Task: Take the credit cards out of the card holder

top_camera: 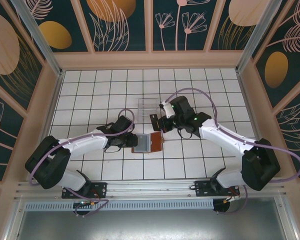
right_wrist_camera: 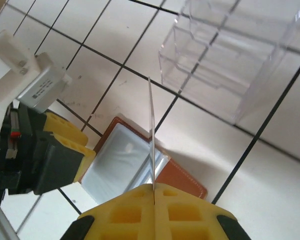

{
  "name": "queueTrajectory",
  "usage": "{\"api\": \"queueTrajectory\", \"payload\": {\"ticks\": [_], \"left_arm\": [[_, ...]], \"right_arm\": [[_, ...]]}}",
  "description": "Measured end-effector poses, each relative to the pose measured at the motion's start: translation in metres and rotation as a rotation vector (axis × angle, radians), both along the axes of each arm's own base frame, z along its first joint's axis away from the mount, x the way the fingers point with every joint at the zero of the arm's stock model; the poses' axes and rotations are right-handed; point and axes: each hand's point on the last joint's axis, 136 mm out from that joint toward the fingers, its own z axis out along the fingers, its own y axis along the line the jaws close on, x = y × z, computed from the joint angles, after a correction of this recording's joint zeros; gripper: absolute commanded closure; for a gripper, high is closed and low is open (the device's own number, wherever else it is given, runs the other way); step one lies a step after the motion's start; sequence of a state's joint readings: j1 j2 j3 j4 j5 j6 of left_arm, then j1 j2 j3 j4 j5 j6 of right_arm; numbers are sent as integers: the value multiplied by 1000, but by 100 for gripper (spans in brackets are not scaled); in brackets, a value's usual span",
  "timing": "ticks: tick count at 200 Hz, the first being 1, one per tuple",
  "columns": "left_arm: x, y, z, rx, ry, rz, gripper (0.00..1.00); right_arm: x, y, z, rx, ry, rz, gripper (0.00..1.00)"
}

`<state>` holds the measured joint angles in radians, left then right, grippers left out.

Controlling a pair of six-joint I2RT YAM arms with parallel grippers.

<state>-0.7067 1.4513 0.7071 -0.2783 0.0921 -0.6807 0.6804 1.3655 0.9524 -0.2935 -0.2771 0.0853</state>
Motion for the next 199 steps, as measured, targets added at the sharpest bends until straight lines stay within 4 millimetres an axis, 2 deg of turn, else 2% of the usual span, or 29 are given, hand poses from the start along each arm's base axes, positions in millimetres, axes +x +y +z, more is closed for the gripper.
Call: {"api": "queueTrajectory", "payload": {"ticks": [34,111,150,199], "left_arm": [[0,2,1,5,-2,2,63],[-5,10,-2,22,-5,11,63],[-11,15,-5,26,0,20,63],[-12,16,-4,17,4,38,63]], "right_arm": [[10,5,13,-126,-175,193,100],[55,23,17,-403,-376,543,100],[70,35,5,-478,-362,677,100],[88,40,-25,-541,-264,766,100]]}}
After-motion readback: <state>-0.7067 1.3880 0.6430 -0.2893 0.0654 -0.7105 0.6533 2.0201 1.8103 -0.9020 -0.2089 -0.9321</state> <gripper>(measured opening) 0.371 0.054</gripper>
